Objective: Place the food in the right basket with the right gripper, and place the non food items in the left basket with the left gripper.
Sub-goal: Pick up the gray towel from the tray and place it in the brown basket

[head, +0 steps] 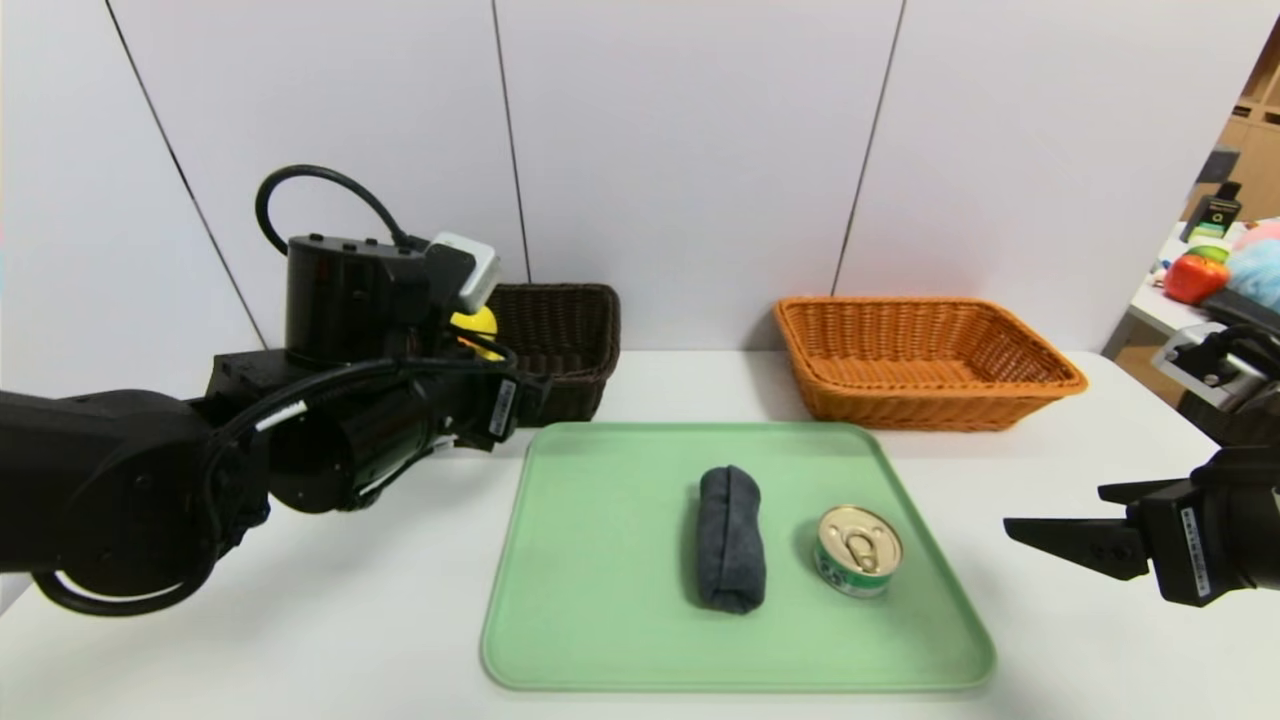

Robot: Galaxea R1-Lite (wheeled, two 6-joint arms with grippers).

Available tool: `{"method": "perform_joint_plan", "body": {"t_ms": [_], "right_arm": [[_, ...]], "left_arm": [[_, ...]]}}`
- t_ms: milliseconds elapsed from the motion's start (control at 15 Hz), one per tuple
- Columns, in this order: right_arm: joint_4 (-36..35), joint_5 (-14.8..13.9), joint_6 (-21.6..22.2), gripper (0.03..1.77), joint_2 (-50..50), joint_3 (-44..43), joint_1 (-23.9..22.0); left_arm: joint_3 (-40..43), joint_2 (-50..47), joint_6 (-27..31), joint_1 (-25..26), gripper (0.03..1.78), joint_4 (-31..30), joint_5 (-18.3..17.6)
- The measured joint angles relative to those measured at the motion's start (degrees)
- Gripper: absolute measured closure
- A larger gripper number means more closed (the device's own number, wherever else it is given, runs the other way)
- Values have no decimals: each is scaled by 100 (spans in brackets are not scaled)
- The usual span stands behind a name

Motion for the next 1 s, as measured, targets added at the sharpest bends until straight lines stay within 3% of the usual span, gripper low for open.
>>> {"method": "perform_joint_plan", "body": {"t_ms": [267,467,1000], "right_arm": [[2,-4,15,9,-7,29,0],[2,0,37,9,-9,35,0],[9,-37,55,9,-30,121,-2]], "left_arm": [[234,66,-2,-990,14,6,124],[-179,528,5,-1457,12,129,202],[-1279,1648,-339,-1949,12,352,1070]]}}
